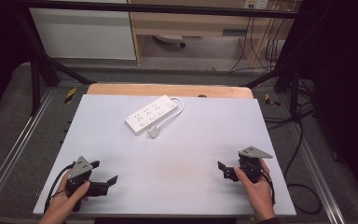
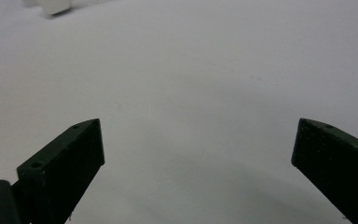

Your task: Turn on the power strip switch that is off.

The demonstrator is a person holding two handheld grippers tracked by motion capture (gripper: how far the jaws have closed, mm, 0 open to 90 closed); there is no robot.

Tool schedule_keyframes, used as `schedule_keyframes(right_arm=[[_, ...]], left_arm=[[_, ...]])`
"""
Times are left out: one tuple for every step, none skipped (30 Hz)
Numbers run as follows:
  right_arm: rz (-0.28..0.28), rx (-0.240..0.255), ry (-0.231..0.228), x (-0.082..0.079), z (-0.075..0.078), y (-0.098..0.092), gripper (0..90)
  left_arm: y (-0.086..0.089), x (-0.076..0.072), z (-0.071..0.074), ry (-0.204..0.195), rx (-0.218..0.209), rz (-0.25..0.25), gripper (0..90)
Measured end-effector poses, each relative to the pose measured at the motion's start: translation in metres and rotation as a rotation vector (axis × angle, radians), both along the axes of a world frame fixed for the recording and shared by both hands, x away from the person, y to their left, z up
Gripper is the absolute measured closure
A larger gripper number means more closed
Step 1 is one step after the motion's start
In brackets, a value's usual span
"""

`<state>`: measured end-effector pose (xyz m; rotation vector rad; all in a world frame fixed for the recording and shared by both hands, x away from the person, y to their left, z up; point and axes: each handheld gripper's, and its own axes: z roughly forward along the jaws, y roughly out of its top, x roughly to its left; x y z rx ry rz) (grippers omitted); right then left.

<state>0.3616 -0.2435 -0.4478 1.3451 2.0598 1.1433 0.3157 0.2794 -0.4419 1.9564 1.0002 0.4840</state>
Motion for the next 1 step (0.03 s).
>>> schedule_keyframes(right_arm=[[-0.016,-0.013,0.015,0.0016,-0.0022,0.0003,3.0]], left_arm=[[0.0009,0.0015,-0.0002,0.002,-0.002,0.010,6.4]])
